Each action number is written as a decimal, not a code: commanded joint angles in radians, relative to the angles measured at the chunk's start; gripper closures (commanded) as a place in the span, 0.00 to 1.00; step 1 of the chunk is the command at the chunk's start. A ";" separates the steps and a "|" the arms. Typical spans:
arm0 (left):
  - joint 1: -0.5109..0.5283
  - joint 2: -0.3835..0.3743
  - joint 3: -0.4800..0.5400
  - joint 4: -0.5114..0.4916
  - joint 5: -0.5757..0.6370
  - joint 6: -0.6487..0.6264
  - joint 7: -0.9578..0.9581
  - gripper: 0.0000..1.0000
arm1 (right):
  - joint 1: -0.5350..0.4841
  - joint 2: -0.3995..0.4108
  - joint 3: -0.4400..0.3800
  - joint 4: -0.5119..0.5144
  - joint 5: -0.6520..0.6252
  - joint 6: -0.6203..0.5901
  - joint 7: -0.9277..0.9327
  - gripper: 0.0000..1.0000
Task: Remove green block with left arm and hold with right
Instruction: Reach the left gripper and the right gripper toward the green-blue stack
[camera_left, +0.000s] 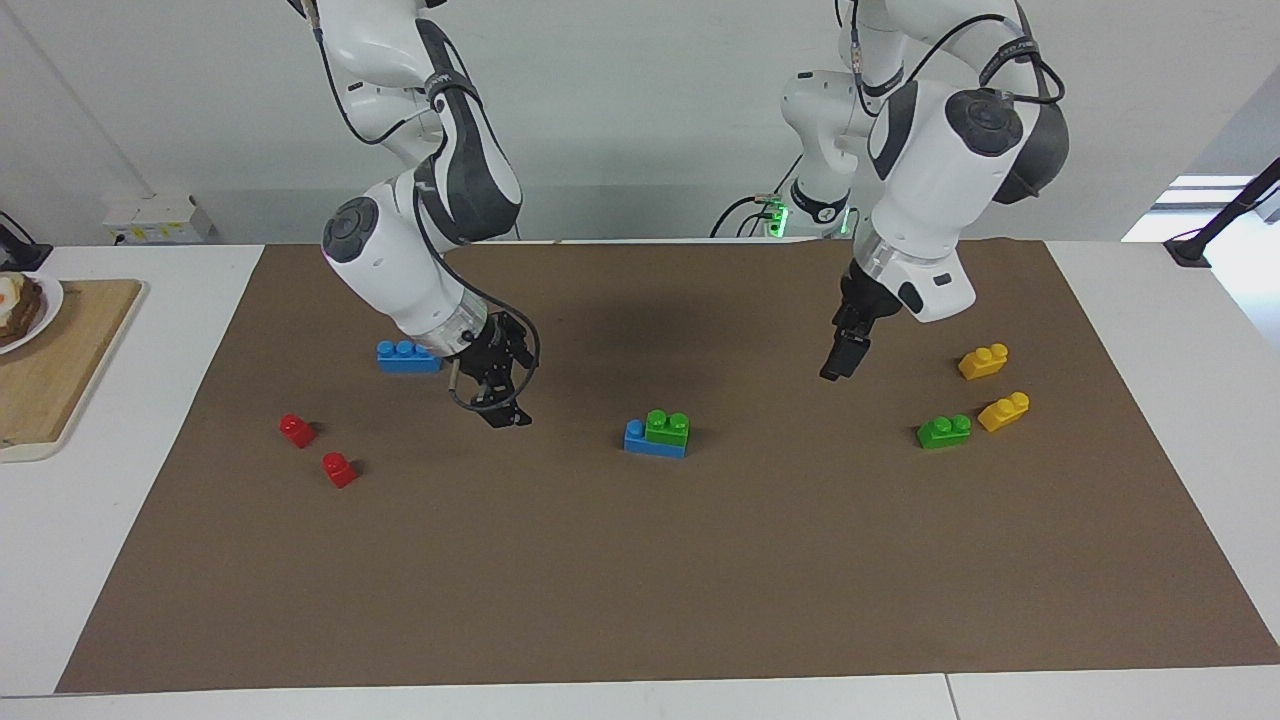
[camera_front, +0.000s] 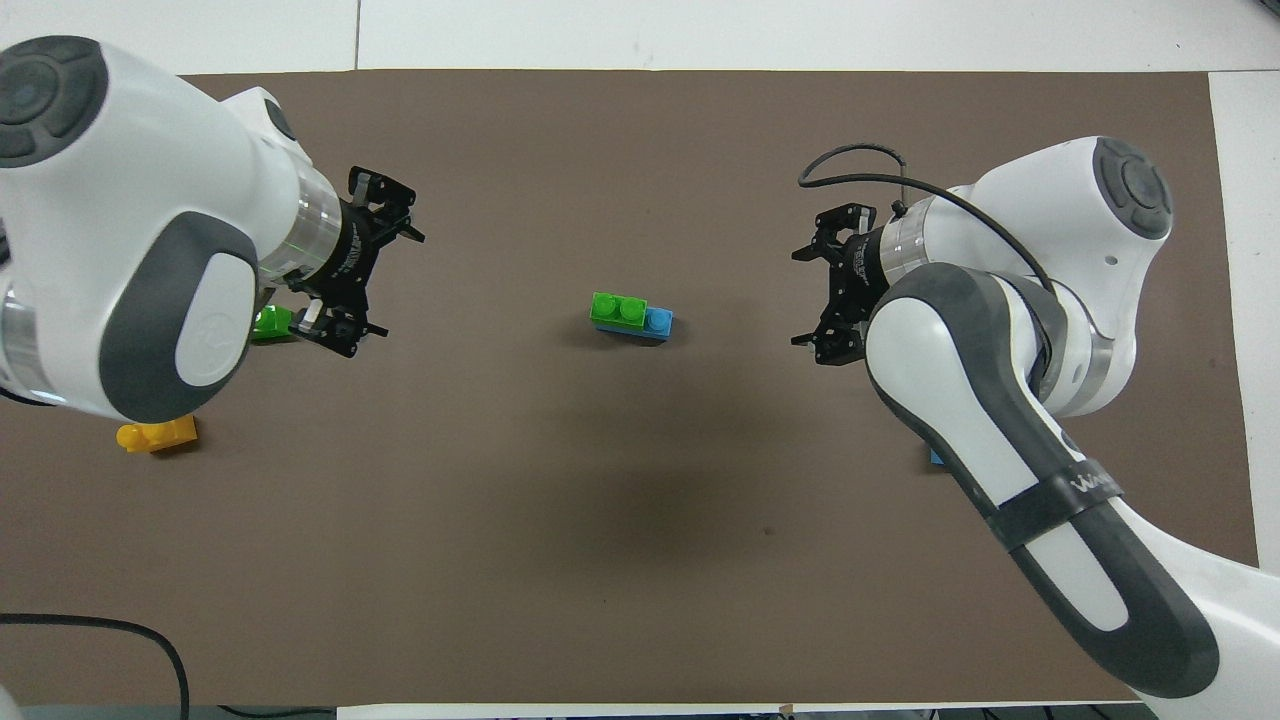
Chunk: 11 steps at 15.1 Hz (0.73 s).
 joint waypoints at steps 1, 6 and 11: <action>-0.073 0.050 0.017 0.022 -0.006 0.034 -0.151 0.00 | 0.026 0.002 0.001 -0.045 0.045 0.068 0.000 0.03; -0.141 0.232 0.018 0.233 0.006 -0.004 -0.397 0.00 | 0.063 0.050 -0.001 -0.057 0.094 0.130 0.003 0.03; -0.207 0.344 0.018 0.309 0.060 0.021 -0.621 0.00 | 0.103 0.093 0.001 -0.056 0.132 0.196 0.005 0.03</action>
